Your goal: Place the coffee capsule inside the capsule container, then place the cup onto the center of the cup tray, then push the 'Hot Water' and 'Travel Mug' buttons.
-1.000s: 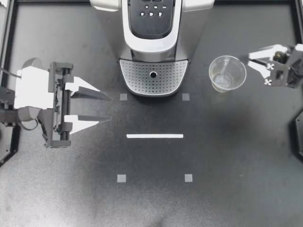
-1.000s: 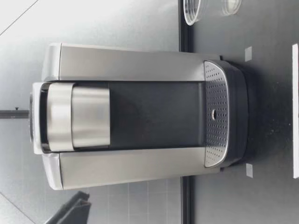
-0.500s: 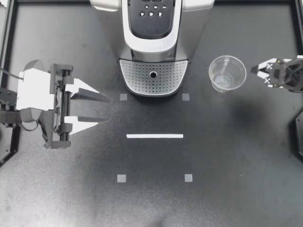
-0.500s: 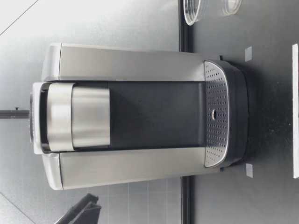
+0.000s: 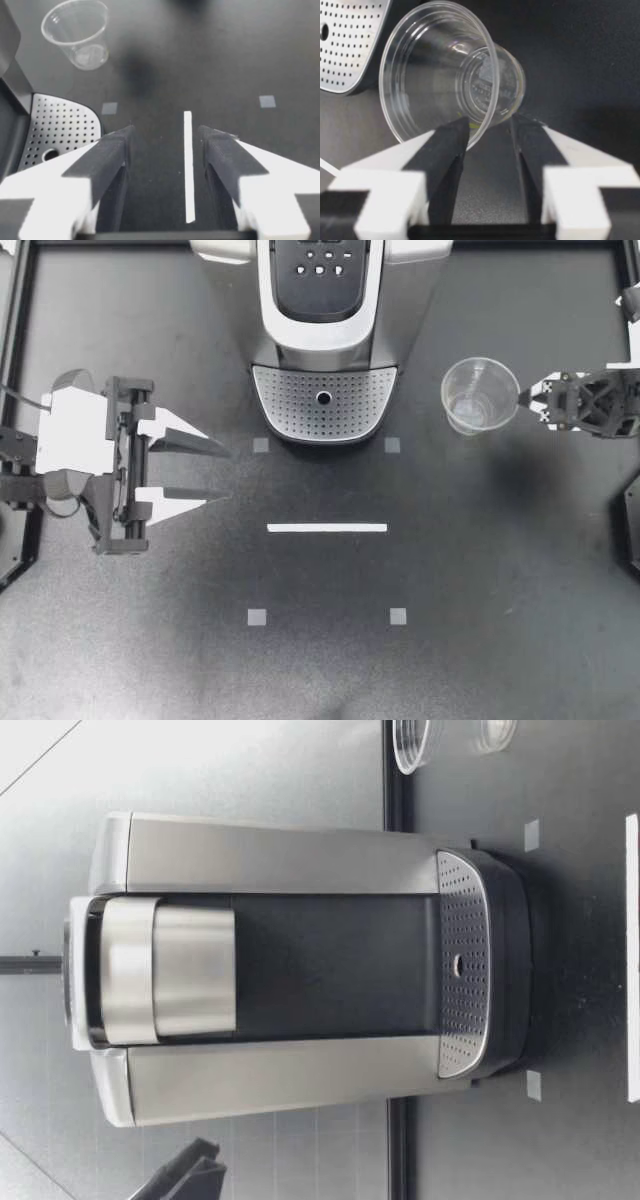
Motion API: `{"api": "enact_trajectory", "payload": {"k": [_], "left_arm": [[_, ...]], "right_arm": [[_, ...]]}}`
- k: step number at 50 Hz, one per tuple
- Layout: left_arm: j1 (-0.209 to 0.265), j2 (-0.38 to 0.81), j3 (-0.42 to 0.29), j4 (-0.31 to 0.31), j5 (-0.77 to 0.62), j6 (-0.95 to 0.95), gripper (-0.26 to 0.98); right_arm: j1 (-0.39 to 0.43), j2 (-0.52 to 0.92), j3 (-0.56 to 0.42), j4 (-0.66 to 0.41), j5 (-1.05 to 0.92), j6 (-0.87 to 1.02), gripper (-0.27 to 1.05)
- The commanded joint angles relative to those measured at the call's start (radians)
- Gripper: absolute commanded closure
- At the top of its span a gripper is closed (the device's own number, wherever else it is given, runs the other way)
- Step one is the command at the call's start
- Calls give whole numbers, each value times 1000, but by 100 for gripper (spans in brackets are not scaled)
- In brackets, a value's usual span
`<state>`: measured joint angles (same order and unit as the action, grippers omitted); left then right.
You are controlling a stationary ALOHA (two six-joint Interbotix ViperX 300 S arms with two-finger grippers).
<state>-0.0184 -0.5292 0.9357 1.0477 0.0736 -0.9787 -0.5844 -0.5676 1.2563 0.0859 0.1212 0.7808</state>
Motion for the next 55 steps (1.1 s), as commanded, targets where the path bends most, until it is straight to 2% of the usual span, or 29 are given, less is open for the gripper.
{"api": "enact_trajectory", "payload": {"k": [1,30,55], "left_arm": [[2,-5,-9,-2,-5,2,28],[3,-6,-6,-2,-5,2,28],[3,-6,-2,-2,-5,2,28]], "right_arm": [[-6,8,-26,-2,-17,-3,31],[-6,109,-55,-3,-43,-6,32],[0,94,-64,-2,-38,-2,66]]}}
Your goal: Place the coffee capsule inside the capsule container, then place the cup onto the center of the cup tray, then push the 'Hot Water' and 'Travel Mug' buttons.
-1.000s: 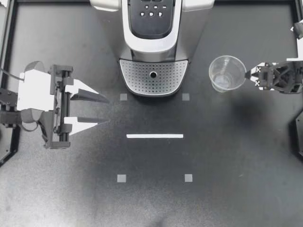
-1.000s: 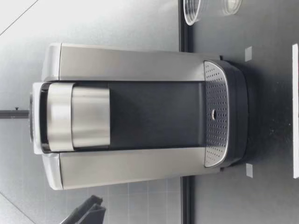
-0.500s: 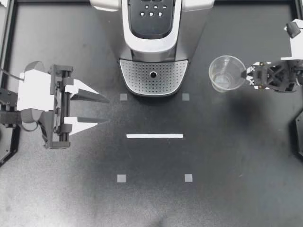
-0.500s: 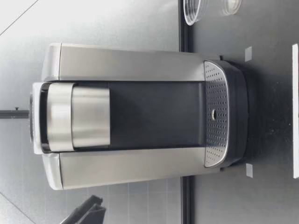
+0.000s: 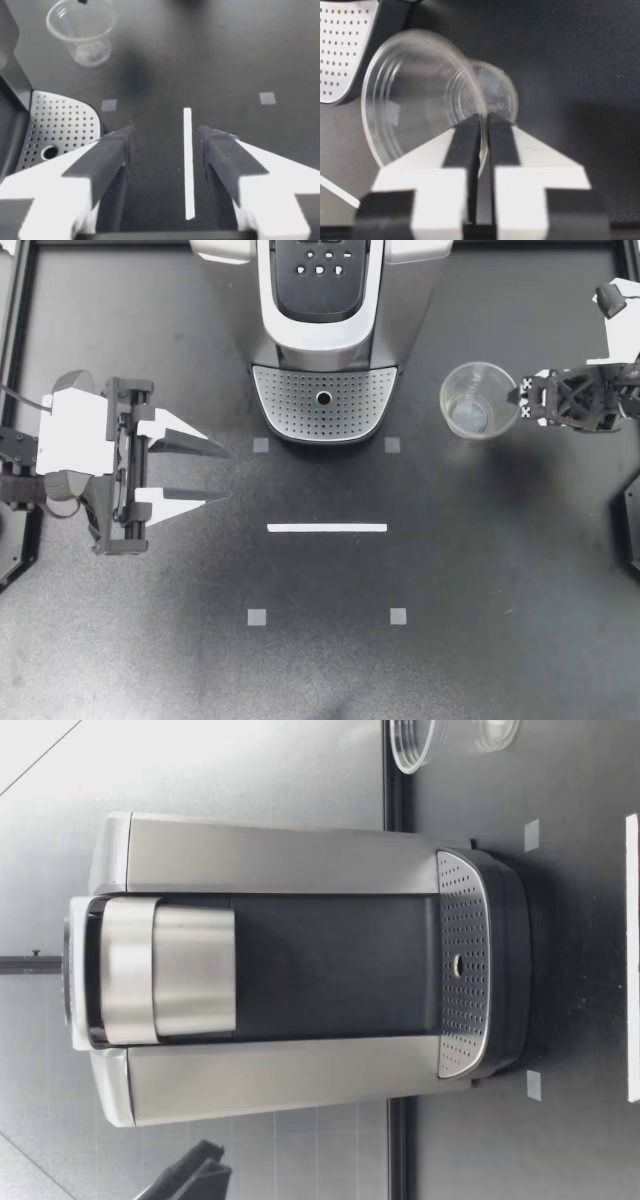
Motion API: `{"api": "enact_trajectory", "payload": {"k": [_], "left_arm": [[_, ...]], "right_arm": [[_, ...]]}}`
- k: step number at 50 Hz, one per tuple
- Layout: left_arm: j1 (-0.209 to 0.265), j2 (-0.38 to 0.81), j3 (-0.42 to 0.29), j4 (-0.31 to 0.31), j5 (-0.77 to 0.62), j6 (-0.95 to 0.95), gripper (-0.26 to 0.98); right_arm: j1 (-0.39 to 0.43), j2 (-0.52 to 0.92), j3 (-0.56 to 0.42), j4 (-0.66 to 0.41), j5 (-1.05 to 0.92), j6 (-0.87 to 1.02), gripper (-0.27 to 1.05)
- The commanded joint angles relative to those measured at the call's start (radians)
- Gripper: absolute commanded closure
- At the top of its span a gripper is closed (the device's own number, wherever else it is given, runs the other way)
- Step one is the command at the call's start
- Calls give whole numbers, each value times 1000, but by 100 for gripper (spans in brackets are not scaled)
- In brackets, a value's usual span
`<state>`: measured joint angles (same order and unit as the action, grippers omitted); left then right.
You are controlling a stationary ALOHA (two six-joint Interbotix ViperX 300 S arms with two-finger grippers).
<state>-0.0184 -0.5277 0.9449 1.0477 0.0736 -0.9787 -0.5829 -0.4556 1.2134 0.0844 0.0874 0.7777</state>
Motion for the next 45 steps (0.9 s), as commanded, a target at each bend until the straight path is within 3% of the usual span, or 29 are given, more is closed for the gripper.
{"api": "enact_trajectory", "payload": {"k": [1,12,22,45], "left_arm": [[2,-8,-11,-2,-5,2,28],[2,-8,-9,-2,-5,2,28],[3,-11,-3,0,-5,2,28],[3,-14,-2,-2,-3,2,28]], "right_arm": [[5,-21,-23,2,-6,3,67],[81,-35,-54,28,-26,71,70],[164,11,-97,29,-167,175,70],[193,318,-318,3,-284,201,70]]}}
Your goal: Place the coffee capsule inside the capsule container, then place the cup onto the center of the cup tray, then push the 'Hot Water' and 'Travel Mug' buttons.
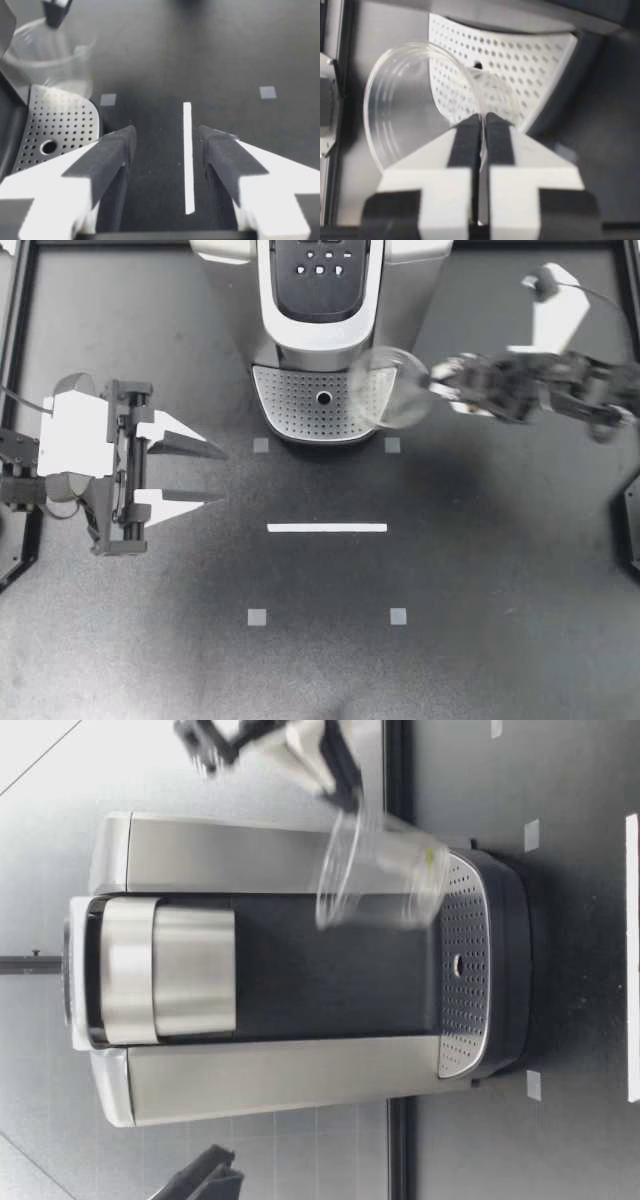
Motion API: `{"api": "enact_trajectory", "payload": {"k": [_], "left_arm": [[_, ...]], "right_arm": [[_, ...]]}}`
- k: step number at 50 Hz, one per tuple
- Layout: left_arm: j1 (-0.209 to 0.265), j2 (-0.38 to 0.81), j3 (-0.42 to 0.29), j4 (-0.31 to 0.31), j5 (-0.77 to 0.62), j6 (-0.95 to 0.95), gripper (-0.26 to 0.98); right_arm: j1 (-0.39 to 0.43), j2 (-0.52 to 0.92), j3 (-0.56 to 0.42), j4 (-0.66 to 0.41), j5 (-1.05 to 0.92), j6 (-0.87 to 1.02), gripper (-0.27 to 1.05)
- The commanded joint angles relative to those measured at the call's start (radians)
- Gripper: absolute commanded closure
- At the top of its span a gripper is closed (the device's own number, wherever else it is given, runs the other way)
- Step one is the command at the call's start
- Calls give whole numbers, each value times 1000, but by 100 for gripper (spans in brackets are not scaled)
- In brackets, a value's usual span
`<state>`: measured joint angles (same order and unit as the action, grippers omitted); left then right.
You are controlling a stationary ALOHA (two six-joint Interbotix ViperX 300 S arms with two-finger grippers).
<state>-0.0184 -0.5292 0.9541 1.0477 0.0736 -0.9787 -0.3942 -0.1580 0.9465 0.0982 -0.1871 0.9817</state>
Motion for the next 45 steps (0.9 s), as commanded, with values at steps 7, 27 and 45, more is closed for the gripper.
{"api": "enact_trajectory", "payload": {"k": [7,27,45], "left_arm": [[2,-14,-11,0,-5,2,28],[3,-18,0,0,-3,5,28],[3,-49,18,0,-5,6,28]], "right_arm": [[5,80,-104,-17,-8,-3,70],[3,161,-184,-17,12,-3,70],[5,158,-189,-17,20,-3,59]]}}
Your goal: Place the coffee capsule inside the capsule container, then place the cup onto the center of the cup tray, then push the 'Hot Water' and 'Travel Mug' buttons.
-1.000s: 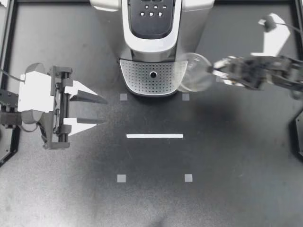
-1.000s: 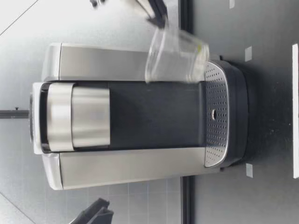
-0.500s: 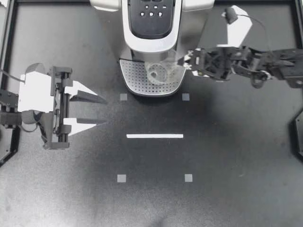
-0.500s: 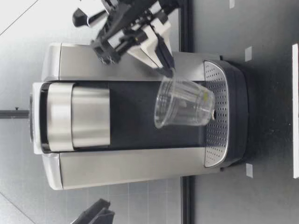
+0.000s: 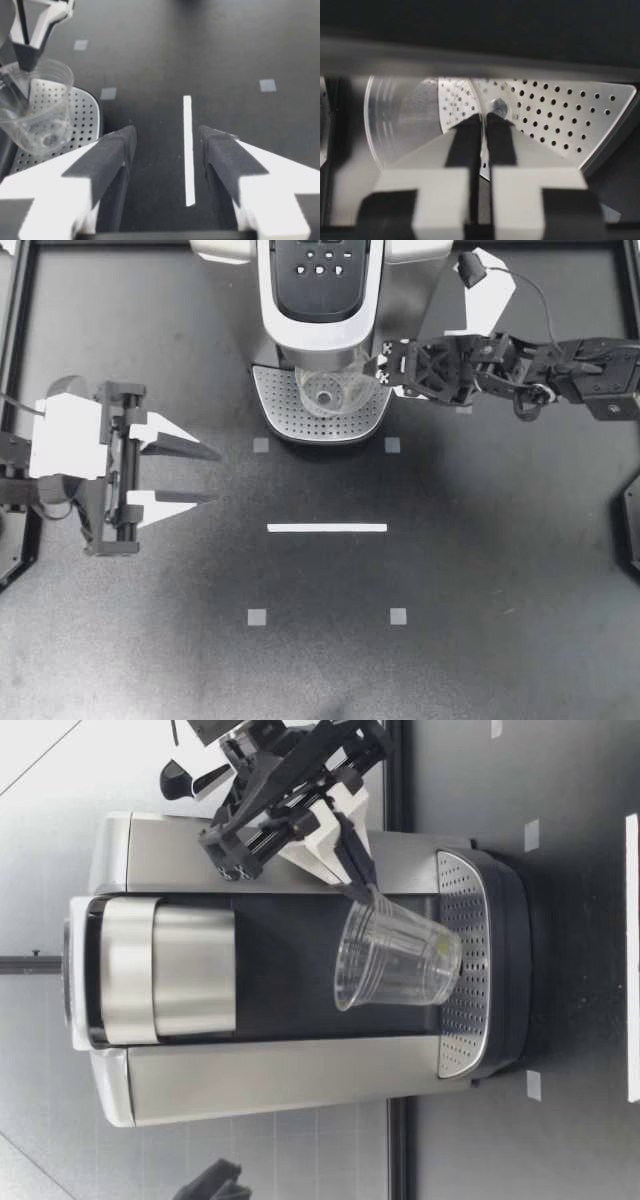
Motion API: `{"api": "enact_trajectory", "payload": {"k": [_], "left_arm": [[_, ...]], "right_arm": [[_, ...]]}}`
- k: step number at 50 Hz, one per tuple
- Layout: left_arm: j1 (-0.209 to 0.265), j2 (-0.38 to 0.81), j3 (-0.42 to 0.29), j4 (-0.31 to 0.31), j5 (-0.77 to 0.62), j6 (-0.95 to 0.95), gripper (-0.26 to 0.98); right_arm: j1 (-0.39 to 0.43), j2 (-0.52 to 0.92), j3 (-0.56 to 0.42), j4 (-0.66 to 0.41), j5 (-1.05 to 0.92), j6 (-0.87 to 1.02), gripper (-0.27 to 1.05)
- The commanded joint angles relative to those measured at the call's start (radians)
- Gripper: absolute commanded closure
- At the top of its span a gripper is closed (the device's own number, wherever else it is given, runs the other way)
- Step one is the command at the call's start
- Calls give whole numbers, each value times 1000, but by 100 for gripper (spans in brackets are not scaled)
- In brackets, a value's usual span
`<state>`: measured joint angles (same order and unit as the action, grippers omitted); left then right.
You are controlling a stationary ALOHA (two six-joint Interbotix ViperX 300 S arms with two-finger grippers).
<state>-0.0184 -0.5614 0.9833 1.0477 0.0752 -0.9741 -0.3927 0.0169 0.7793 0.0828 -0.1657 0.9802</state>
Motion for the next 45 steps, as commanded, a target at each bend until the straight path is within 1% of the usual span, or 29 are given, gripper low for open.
{"api": "enact_trajectory", "payload": {"k": [1,13,20,29,37,41,45], "left_arm": [[3,-18,-9,0,-5,2,28],[3,-38,-3,0,-5,2,28],[3,-40,-5,0,-5,2,28],[3,-40,-3,0,-5,2,28],[2,-41,-6,0,-2,2,28],[3,-41,-5,0,0,2,28],[8,-41,-3,-3,2,-5,28]], "right_arm": [[3,-17,-21,-3,-2,-2,58],[6,-15,-32,-3,-2,-2,38],[8,-26,-28,-5,0,-2,30],[6,-61,-6,-5,12,-3,28],[8,-130,35,-6,15,-6,28],[14,-173,66,-23,31,-8,28],[35,-219,95,-72,43,-9,28]]}}
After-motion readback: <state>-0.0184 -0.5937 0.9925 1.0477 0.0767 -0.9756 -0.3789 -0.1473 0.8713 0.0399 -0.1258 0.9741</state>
